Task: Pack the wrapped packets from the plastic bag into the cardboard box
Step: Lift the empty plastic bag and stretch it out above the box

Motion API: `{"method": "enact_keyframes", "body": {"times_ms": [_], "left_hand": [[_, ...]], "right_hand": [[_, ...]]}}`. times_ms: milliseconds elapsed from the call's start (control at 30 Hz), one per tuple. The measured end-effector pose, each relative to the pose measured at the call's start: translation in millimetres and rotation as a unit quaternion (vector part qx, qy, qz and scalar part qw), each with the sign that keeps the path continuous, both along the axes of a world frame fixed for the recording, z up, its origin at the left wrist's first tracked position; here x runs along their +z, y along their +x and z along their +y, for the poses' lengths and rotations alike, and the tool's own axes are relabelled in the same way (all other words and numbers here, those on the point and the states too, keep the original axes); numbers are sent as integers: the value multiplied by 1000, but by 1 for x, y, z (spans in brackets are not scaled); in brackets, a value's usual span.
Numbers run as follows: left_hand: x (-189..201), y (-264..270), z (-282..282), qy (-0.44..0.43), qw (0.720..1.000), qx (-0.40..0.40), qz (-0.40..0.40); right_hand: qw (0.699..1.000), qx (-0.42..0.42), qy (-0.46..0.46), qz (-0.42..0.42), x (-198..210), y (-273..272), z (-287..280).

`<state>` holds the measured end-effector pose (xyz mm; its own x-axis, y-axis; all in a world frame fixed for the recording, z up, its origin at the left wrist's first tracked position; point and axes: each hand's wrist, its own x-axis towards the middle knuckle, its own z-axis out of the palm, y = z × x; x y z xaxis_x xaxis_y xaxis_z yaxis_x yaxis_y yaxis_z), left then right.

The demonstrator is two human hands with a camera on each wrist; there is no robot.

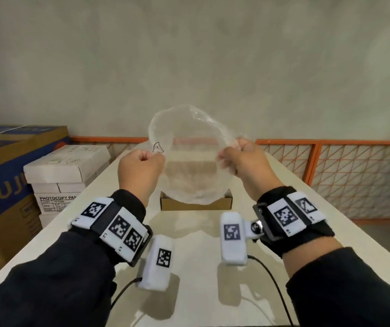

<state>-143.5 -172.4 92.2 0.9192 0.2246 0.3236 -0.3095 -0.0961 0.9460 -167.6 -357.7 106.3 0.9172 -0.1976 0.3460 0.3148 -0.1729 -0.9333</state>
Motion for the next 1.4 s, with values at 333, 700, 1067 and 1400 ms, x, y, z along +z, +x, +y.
{"method": "enact_keyframes", "body": {"times_ms": [333, 700, 1067, 1400], "left_hand": [[-5, -65, -18, -25, 973, -224, 41], [-4, -109, -6, -27, 936, -344, 72], [-3, -149, -5, -77, 907, -411, 50], [15, -123, -2, 71, 978, -185, -66]], "right_hand": [[983, 179, 22, 26, -22, -63, 18], [988, 140, 69, -10, -31, -110, 31], [992, 84, 53, -83, -32, -150, 36], [985, -109, 0, -135, -9, -125, 26]]}}
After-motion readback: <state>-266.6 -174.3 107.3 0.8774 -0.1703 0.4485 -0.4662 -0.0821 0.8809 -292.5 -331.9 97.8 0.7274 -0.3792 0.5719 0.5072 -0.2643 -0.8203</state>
